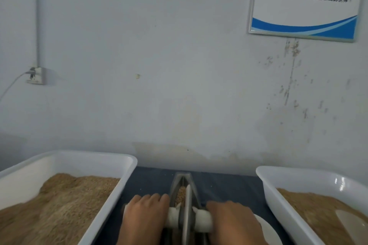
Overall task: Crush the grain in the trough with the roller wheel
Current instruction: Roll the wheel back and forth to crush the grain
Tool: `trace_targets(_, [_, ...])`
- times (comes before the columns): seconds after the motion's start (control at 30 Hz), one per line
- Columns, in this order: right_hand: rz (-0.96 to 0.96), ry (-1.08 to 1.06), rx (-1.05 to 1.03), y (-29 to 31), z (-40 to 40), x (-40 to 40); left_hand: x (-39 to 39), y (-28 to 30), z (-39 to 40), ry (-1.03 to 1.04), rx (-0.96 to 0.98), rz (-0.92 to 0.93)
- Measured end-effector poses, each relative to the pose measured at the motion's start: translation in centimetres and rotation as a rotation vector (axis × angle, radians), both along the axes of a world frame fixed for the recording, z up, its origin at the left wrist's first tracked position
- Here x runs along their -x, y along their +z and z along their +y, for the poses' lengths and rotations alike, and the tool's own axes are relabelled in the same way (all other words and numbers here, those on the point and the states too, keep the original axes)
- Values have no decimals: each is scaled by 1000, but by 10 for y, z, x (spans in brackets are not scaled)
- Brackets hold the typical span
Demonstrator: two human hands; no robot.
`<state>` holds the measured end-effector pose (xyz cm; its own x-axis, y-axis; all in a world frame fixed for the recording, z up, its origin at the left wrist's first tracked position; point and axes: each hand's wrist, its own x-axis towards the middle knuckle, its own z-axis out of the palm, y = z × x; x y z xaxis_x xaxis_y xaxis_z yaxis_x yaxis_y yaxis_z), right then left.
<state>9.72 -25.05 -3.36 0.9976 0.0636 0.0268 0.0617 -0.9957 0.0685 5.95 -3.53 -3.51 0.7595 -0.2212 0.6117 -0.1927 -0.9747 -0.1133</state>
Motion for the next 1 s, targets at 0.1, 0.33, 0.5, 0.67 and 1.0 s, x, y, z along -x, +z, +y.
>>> trace_targets(0.1, [-52,260,-18,20,1,-1,-9,0,0,49,-18,133])
trace_targets(0.33, [159,262,-32,29,10,-40,-35,-3,3,171,-30,156])
trace_targets(0.5, [94,290,-24,27,9,-45,-40,-4,2,210,-52,128])
trace_targets(0.67, [-72,302,-25,16,8,-29,-29,-3,1,198,-70,116])
trace_targets(1.0, [-544,310,27,-11,4,39,30,-13,3,112,-93,112])
